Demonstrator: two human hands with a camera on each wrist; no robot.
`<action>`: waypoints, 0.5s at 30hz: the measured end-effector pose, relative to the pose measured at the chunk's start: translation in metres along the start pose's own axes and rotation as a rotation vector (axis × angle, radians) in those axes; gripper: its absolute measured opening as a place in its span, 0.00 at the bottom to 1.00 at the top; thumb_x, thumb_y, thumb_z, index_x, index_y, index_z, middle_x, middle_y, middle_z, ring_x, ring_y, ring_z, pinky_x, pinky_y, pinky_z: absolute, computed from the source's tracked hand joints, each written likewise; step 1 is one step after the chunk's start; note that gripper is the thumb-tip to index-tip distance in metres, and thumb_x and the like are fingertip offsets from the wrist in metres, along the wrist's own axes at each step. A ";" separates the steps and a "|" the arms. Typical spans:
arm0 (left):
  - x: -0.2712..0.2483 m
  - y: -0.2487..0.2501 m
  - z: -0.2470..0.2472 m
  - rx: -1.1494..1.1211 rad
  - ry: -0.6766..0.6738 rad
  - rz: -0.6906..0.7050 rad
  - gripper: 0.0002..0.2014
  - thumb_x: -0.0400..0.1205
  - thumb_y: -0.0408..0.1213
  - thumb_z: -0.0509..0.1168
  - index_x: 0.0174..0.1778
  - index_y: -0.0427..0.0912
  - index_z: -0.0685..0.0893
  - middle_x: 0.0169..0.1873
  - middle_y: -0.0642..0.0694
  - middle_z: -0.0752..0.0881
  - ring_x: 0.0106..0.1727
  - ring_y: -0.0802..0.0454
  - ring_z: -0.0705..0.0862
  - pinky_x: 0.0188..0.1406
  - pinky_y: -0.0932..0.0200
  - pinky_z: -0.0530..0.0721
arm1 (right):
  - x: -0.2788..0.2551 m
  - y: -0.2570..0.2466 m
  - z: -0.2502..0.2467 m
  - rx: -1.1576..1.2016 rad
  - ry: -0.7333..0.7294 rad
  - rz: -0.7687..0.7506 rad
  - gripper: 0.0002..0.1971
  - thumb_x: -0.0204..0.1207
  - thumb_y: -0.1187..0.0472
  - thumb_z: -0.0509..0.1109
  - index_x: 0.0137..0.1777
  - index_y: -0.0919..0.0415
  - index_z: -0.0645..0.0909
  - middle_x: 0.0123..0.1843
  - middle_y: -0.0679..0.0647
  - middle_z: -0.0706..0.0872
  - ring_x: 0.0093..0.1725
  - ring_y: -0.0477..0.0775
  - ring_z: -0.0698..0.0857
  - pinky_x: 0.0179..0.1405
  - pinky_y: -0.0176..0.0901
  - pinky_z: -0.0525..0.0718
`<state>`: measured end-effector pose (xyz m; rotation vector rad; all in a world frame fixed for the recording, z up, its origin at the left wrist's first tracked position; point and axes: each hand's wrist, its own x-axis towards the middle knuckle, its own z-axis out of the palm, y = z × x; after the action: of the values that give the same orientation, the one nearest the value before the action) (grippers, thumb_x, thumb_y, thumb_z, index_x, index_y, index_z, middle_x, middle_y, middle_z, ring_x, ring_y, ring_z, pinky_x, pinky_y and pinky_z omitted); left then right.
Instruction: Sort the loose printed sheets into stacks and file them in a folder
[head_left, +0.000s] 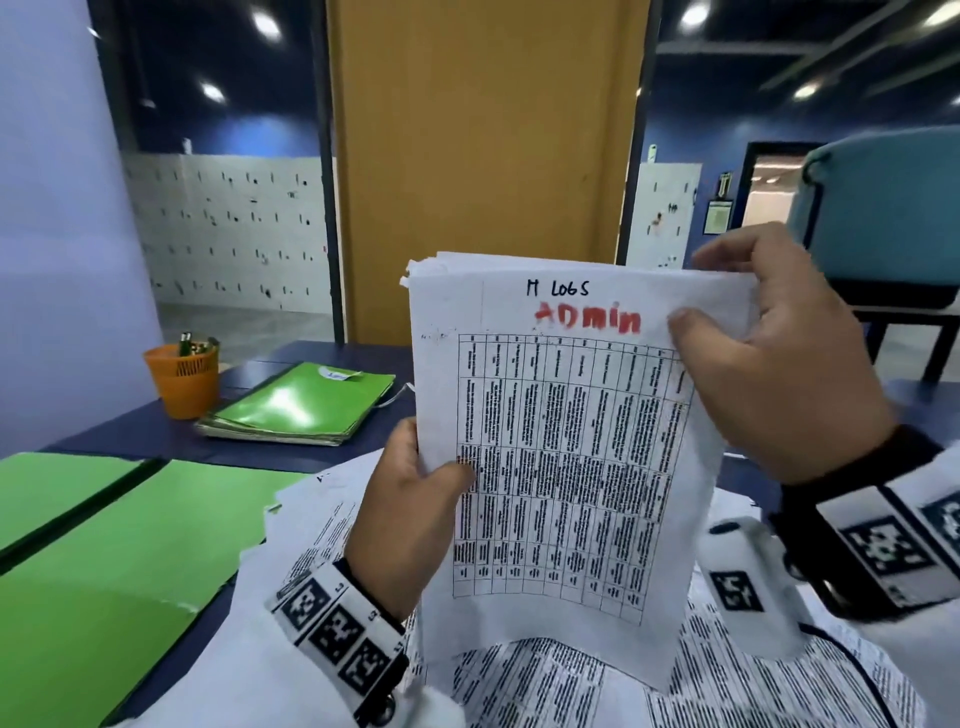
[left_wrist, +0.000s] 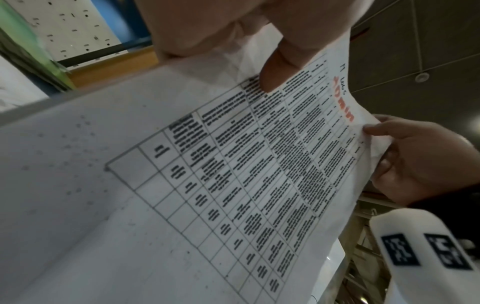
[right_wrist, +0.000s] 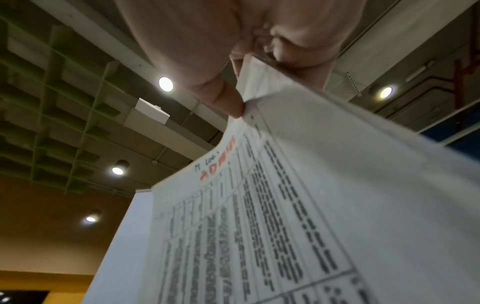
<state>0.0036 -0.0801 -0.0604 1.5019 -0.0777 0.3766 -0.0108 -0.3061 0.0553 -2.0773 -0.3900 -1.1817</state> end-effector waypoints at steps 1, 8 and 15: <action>0.002 -0.003 -0.001 -0.004 -0.007 -0.001 0.26 0.66 0.33 0.67 0.62 0.50 0.83 0.54 0.50 0.94 0.58 0.46 0.92 0.68 0.34 0.84 | -0.001 -0.002 0.001 0.026 -0.015 0.004 0.16 0.76 0.61 0.70 0.61 0.45 0.75 0.57 0.51 0.82 0.50 0.50 0.82 0.43 0.31 0.75; 0.014 -0.018 -0.006 -0.034 -0.056 -0.035 0.23 0.73 0.27 0.69 0.65 0.45 0.83 0.57 0.46 0.94 0.61 0.42 0.91 0.72 0.31 0.81 | -0.003 -0.005 -0.003 0.221 -0.050 0.085 0.23 0.76 0.68 0.70 0.64 0.43 0.71 0.53 0.49 0.82 0.47 0.47 0.85 0.49 0.49 0.86; 0.021 -0.032 -0.017 -0.065 -0.180 0.033 0.26 0.85 0.18 0.62 0.77 0.41 0.77 0.68 0.47 0.89 0.72 0.46 0.86 0.74 0.47 0.80 | -0.094 0.060 0.025 0.561 -0.356 0.612 0.25 0.76 0.82 0.63 0.57 0.51 0.83 0.48 0.49 0.93 0.58 0.61 0.89 0.58 0.59 0.85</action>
<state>0.0299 -0.0600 -0.0869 1.4688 -0.2552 0.2624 -0.0114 -0.3239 -0.0574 -1.7083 -0.1883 -0.2908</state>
